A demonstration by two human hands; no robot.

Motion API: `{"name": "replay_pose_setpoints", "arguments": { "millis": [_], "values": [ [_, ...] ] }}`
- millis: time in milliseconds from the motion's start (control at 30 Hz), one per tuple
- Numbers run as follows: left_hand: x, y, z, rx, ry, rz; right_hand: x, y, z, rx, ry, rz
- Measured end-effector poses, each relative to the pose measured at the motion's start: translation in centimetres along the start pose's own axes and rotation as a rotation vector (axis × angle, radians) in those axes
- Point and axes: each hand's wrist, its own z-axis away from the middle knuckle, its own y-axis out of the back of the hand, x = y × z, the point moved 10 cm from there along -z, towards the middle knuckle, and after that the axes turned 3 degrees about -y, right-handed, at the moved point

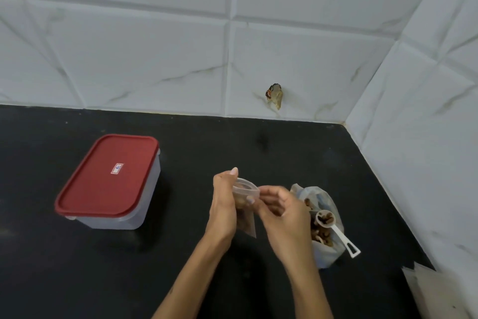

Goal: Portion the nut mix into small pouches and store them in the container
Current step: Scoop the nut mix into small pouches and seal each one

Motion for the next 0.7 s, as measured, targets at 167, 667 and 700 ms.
{"name": "replay_pose_setpoints", "arguments": {
  "millis": [167,667,700],
  "values": [
    [-0.2,2.2,-0.7,-0.124,0.002,0.01,-0.3,-2.0,-0.7,-0.094,0.05,-0.113],
    [-0.1,2.8,-2.9,-0.286,-0.102,0.103,2.8,-3.1,-2.8,-0.05,-0.112,-0.502],
    [-0.2,3.0,-3.0,-0.278,-0.101,0.103,3.0,-3.4,-2.9,-0.053,-0.124,-0.502]
  ]
}}
